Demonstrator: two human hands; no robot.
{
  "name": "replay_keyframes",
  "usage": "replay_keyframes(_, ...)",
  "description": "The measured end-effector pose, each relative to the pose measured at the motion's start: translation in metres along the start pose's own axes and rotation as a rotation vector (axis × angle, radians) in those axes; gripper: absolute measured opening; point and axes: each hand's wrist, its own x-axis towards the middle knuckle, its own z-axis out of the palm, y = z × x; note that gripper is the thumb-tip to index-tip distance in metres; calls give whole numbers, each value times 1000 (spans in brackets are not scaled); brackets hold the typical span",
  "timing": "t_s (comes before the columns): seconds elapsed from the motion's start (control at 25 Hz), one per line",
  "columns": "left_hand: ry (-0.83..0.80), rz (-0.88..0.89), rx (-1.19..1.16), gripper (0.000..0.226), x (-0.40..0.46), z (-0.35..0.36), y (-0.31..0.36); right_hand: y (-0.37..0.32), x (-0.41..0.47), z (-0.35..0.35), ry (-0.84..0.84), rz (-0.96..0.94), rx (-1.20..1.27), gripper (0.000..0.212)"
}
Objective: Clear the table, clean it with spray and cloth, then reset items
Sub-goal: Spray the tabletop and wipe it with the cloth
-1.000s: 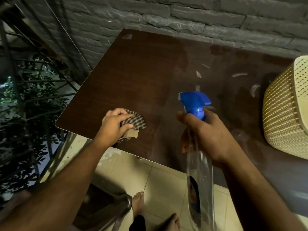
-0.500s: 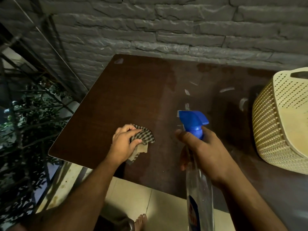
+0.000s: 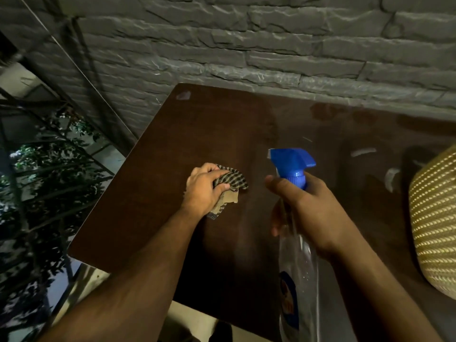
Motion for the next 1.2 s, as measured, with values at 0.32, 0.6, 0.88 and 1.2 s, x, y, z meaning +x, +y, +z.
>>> replay_keyframes(0.32, -52, 55, 2, 41, 130, 4, 6, -32, 98, -2, 23, 27, 56, 24)
replay_keyframes(0.6, -88, 51, 40, 39, 255, 17, 33, -47, 157, -29, 144, 90, 122, 34)
replay_keyframes(0.88, 17, -3, 56, 42, 302, 42, 64, -49, 180, -53, 228, 170, 105, 41)
replay_keyframes(1.2, 111, -45, 78, 34, 288, 73, 109, -47, 174, -63, 303, 170, 93, 46)
